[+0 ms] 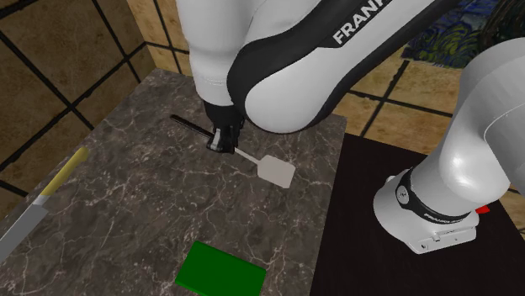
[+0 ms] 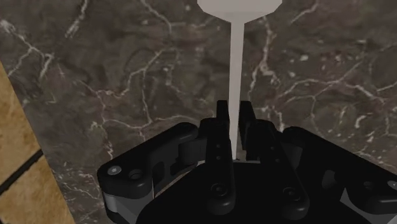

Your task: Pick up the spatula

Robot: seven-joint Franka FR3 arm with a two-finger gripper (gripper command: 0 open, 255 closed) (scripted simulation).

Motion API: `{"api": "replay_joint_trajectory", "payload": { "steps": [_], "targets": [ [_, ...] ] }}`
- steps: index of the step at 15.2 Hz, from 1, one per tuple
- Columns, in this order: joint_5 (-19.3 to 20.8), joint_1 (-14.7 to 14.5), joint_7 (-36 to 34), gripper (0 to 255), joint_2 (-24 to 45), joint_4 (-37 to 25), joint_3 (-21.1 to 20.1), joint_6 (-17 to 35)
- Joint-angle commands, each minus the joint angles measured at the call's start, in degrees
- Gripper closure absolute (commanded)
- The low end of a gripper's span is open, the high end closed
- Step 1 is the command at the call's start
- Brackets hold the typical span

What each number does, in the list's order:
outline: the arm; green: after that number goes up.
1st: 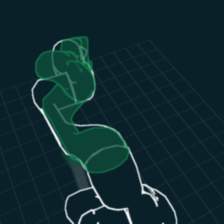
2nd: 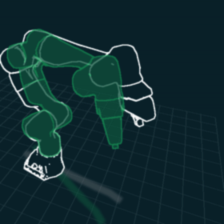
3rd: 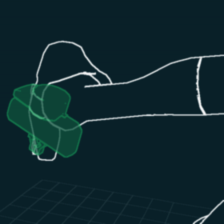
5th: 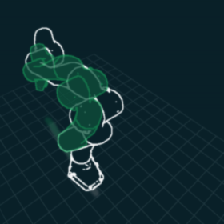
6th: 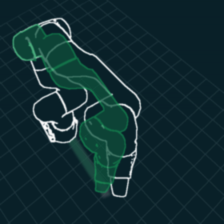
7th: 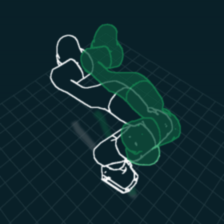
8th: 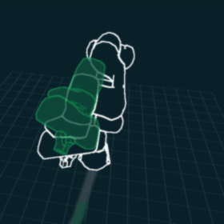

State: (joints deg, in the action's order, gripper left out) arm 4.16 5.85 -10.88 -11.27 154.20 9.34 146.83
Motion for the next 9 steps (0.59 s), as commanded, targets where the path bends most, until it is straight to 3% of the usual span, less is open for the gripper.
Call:
{"api": "replay_joint_trajectory", "payload": {
  "steps": [1,9],
  "targets": [
    [0.2,0.0,-0.2,255,-1.4,-0.5,-0.1,-2.0],
    [0.5,0.2,-0.5,255,-5.6,-2.2,-0.5,-7.9]
  ]
}}
